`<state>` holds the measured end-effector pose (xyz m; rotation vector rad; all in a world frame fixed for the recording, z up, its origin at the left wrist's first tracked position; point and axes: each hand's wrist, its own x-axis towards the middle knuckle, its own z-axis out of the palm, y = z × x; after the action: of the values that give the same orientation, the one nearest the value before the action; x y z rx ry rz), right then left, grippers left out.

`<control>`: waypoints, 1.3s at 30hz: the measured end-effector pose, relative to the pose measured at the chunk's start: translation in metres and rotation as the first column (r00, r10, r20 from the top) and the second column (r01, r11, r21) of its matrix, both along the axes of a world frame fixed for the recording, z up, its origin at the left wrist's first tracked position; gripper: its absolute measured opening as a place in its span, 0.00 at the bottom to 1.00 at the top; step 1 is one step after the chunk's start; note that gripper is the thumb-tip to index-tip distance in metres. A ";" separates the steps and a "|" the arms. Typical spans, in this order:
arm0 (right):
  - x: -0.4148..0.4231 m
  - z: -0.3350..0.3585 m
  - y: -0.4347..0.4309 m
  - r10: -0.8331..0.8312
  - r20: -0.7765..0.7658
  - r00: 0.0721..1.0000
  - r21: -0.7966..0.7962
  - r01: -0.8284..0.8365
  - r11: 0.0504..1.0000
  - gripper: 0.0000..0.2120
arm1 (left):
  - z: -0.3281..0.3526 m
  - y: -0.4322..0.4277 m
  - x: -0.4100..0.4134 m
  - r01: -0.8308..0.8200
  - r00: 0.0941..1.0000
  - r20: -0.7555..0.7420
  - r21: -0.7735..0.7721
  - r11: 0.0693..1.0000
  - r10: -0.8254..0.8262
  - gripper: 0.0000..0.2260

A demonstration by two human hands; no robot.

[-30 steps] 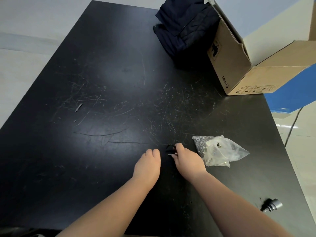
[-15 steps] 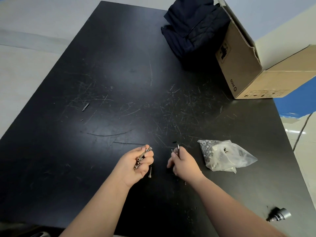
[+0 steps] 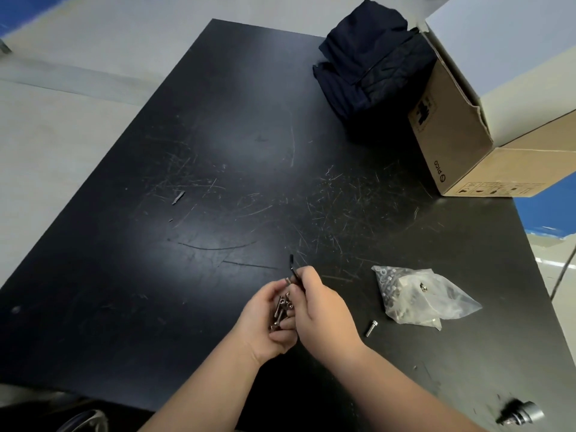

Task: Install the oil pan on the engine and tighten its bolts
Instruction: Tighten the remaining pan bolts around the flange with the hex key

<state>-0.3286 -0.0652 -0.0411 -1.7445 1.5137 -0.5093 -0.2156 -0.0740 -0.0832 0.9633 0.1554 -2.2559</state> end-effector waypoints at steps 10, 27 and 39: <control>0.010 0.002 0.011 0.158 -0.220 0.963 -0.098 -0.183 0.978 0.12 | -0.002 0.009 0.001 -0.037 0.998 0.058 -0.008 0.999 0.038 0.10; -0.105 -0.041 0.023 -0.336 -0.535 0.775 0.011 0.404 0.915 0.07 | -0.017 0.016 0.018 0.671 0.004 0.992 0.092 0.735 -0.128 0.23; -0.090 -0.061 0.014 -0.203 -0.649 0.734 0.135 0.373 0.918 0.05 | -0.018 -0.002 -0.024 0.790 -0.525 0.850 0.502 0.352 -0.035 0.08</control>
<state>-0.4186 -0.0515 -0.1026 -1.5397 2.2330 0.1633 -0.2391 -0.0757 -0.1014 2.4854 -2.2053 -0.9644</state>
